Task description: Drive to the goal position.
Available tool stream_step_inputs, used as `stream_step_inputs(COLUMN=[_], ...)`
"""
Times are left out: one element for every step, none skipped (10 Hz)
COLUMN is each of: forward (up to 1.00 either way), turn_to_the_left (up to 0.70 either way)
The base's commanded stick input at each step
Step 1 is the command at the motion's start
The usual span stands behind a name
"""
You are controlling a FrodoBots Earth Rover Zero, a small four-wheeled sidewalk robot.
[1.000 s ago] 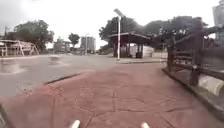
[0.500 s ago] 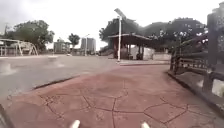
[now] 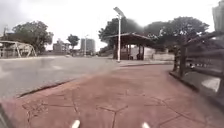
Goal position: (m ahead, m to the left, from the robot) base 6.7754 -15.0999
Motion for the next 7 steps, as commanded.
stream_step_inputs(forward=[0.7,0.7,0.7,0.7,0.7,0.7,0.7], turn_to_the_left=[-0.35,-0.35,-0.35,-0.29,-0.07,0.0,0.0])
